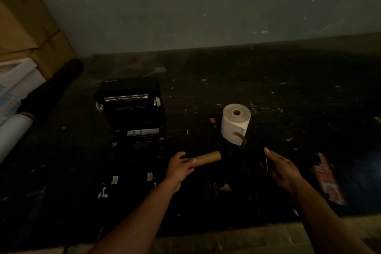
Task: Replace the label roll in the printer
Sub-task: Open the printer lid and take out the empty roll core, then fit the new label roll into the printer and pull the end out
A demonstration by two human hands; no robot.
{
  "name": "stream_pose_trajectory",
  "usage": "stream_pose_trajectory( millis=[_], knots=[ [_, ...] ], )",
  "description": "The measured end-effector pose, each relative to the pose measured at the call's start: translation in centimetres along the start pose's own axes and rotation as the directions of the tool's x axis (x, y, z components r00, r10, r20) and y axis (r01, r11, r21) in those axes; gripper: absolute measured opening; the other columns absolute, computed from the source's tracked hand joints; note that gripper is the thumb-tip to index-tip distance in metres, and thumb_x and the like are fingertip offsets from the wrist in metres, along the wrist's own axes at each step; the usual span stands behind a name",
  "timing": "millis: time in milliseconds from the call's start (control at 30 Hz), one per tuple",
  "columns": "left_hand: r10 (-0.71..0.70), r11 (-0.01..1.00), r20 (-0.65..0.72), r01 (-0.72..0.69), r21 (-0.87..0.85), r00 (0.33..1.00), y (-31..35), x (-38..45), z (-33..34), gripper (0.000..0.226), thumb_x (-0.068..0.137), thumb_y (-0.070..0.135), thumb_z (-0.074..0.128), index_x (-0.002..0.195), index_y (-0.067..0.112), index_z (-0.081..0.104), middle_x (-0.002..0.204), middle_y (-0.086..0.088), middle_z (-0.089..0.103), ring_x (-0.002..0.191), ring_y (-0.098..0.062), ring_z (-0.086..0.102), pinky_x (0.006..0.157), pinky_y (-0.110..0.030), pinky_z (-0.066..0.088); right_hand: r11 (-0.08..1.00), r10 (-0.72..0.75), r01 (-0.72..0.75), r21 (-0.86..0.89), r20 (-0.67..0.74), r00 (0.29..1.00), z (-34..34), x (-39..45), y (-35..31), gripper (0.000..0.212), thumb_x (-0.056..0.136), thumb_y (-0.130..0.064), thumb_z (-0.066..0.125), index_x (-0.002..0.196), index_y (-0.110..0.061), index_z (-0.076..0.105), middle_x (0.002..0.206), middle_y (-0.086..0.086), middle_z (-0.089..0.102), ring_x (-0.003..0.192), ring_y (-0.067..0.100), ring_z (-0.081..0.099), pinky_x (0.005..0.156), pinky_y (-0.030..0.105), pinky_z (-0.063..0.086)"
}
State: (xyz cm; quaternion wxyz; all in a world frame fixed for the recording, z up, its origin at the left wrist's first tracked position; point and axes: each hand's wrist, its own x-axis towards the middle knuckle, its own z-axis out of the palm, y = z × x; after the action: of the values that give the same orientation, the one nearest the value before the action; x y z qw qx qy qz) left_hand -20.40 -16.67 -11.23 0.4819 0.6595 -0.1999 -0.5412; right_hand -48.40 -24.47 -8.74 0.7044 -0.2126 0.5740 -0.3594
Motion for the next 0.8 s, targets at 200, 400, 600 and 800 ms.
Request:
stream_pose_trajectory(
  millis=[200,400,600,800],
  knots=[
    [0.089,0.974,-0.079,-0.07,0.215,0.993,-1.9,0.3,1.1,0.064,0.084,0.011,0.067,0.14,0.013,0.035,0.128,-0.013,0.055,0.102,-0.022,0.058,0.096,-0.039,0.049,0.99,0.045,-0.044,-0.136,0.002,0.999,-0.5,0.7,1.1,0.028,0.083,-0.015,0.064,0.111,-0.01,0.063,0.116,0.015,0.063,0.106,0.03,0.059,0.096,0.044,0.045],
    [0.264,0.754,0.036,-0.23,0.615,0.964,-2.8,-0.5,2.2,0.066,0.085,0.014,0.067,0.142,0.015,0.033,0.124,-0.007,0.061,0.113,-0.02,0.055,0.101,-0.032,0.041,0.917,-0.09,0.085,-0.39,0.005,0.996,0.6,1.3,1.6,0.033,0.085,-0.023,0.061,0.118,-0.018,0.058,0.117,0.009,0.06,0.094,0.022,0.062,0.072,0.036,0.052],
    [0.295,0.658,0.093,-0.273,0.702,0.951,-2.9,-0.4,2.2,0.074,0.085,0.014,0.067,0.146,0.017,0.025,0.129,-0.008,0.058,0.115,-0.02,0.055,0.099,-0.028,0.041,0.656,-0.223,0.214,-0.724,0.085,0.971,0.6,1.3,1.8,0.043,0.088,-0.032,0.056,0.13,-0.023,0.048,0.127,0.007,0.055,0.104,0.02,0.059,0.089,0.042,0.051],
    [0.249,0.657,0.128,-0.264,0.706,0.96,-1.2,0.7,2.1,0.082,0.082,0.026,0.07,0.147,0.021,0.021,0.131,-0.005,0.056,0.118,-0.017,0.053,0.095,-0.025,0.041,0.598,-0.347,0.295,-0.745,0.091,0.933,1.1,0.5,1.0,0.041,0.088,-0.03,0.057,0.127,-0.02,0.051,0.122,0.006,0.058,0.101,0.017,0.06,0.088,0.041,0.052]
  ],
)
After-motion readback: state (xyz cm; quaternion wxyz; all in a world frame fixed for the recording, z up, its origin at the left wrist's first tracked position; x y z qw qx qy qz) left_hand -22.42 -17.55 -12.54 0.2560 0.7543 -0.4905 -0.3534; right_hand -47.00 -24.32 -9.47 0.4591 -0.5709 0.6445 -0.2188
